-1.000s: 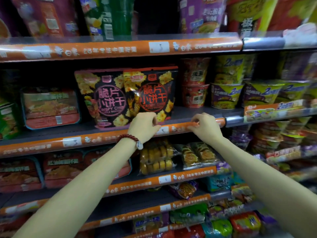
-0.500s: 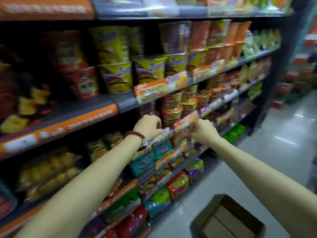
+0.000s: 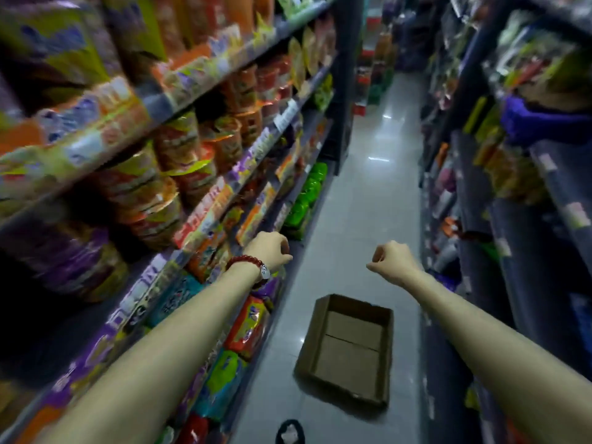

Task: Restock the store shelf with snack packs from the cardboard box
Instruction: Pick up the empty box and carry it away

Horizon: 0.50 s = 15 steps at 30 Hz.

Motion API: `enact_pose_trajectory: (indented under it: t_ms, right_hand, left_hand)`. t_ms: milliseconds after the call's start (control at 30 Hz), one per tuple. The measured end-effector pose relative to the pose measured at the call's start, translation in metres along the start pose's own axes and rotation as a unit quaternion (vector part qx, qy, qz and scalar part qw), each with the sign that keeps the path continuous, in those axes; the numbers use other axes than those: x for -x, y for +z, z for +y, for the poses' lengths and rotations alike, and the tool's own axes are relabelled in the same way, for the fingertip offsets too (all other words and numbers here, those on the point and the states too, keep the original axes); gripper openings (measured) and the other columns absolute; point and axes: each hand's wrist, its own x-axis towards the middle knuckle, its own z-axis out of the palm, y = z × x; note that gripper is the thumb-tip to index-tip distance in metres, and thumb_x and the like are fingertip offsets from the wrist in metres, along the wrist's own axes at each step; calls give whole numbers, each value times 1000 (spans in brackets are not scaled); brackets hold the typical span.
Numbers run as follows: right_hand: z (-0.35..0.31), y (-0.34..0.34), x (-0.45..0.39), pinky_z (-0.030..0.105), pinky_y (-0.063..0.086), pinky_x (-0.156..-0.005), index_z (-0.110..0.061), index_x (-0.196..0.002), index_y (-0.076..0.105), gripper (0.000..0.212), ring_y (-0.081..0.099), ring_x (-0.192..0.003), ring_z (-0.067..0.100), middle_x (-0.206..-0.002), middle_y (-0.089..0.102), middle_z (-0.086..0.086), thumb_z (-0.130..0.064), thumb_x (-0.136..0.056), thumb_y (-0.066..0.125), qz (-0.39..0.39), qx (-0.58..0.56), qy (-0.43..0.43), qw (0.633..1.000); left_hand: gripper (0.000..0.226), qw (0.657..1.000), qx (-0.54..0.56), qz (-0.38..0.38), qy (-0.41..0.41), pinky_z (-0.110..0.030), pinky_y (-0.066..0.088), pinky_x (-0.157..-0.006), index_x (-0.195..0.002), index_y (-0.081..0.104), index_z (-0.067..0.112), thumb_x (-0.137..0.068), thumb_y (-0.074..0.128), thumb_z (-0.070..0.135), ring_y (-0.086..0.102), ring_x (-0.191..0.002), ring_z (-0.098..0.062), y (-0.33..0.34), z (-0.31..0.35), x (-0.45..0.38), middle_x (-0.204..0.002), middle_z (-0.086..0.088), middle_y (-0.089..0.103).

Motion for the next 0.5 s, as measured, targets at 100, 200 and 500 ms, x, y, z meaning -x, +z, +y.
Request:
enact_pose_trajectory:
  t_ms: [100,200,500]
  right_hand:
    - [28,24,-20,27,44,-69,-8,-97,71,25,63,-99,28,-100,71,12,-30,-88,66,-2,-11,66,998]
    - [52,55,-37,27,42,-71,-5,-103,70,28,62,-103,29,-103,70,14,-30,-91,64,-18,-28,113,993]
    - [139,202,-99,31,48,-75,-10,-113,64,37,60,-91,22,-105,67,10,-41,-93,57,-40,-100,219,970]
  left_hand:
    - [30,998,-11,-50,27,-36,51,-85,-102,68,9,-85,61,32,62,-102,-28,31,-3,-53,-104,-12,70]
    - [36,995,-4,-90,31,-35,48,-92,-114,65,12,-85,60,34,58,-112,-30,74,-4,-93,-116,-12,66]
    - [51,984,60,-162,-32,-34,42,-98,-133,49,11,-90,56,36,53,-119,-30,255,-33,-161,-127,-14,59]
